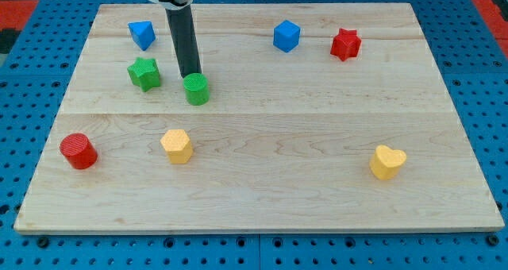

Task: Move your arm to the right of the red star

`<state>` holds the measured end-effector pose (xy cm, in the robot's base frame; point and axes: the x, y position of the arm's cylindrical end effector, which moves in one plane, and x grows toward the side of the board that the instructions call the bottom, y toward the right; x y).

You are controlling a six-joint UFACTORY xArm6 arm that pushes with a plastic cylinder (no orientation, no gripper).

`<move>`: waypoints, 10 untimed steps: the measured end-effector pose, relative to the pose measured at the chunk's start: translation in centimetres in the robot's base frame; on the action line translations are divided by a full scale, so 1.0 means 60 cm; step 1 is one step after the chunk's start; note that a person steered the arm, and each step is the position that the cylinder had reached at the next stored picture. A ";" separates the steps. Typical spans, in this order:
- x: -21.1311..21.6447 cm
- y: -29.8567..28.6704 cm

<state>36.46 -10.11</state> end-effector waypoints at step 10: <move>-0.022 0.565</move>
